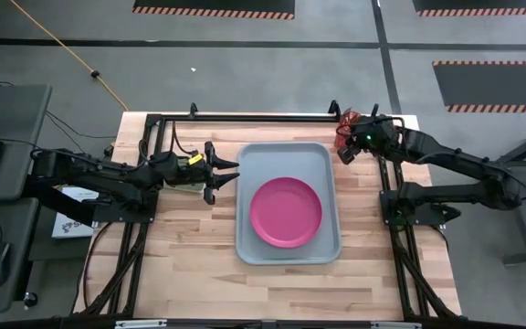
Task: Pick and place plate/cup/fork/spoon on tray
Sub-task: Put the spoon on the tray at the top of the plate
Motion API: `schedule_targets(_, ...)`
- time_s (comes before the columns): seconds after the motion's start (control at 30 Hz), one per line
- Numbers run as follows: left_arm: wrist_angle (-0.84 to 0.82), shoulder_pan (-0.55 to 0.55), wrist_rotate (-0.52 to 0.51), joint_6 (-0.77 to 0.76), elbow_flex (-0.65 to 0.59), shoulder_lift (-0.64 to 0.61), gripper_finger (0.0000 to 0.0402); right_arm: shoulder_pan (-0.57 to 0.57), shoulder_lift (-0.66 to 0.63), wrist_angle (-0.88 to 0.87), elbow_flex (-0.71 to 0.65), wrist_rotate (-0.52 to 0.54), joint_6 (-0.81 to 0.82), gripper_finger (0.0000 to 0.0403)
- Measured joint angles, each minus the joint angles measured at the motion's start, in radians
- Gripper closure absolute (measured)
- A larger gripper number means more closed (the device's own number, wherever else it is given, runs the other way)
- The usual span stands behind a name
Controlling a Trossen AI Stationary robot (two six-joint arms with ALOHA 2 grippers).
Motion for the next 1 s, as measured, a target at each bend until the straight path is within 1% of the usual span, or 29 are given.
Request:
schedule_targets(0.07, 0.001, 0.0, -0.005, 0.0, 0.0, 0.0, 0.0271, -0.018, 0.017, 0.014, 0.0, 0.001, -0.035, 0.0231)
schedule_targets(0.13, 0.001, 0.0, -0.018, 0.016, 0.0, 0.0, 0.0271, -0.035, 0.038, 0.013, 0.0, -0.004, -0.06, 0.0218)
schedule_targets(0.2, 0.001, 0.0, -0.02, 0.035, 0.0, 0.0, 0.0271, -0.055, 0.062, 0.003, 0.0, -0.007, -0.074, 0.0214)
schedule_targets(0.33, 0.002, 0.001, -0.021, 0.045, 0.0, 0.0, 0.0271, -0.093, 0.11, 0.01, 0.0, -0.006, -0.106, 0.0218)
schedule_targets(0.6, 0.004, 0.002, -0.023, 0.053, 0.0, 0.0, 0.0271, -0.136, 0.159, 0.019, 0.0, -0.009, -0.132, 0.0245)
schedule_targets(1.0, 0.004, 0.002, -0.023, 0.053, 0.0, 0.0, 0.0271, -0.149, 0.146, 0.043, 0.0, -0.032, -0.154, 0.032)
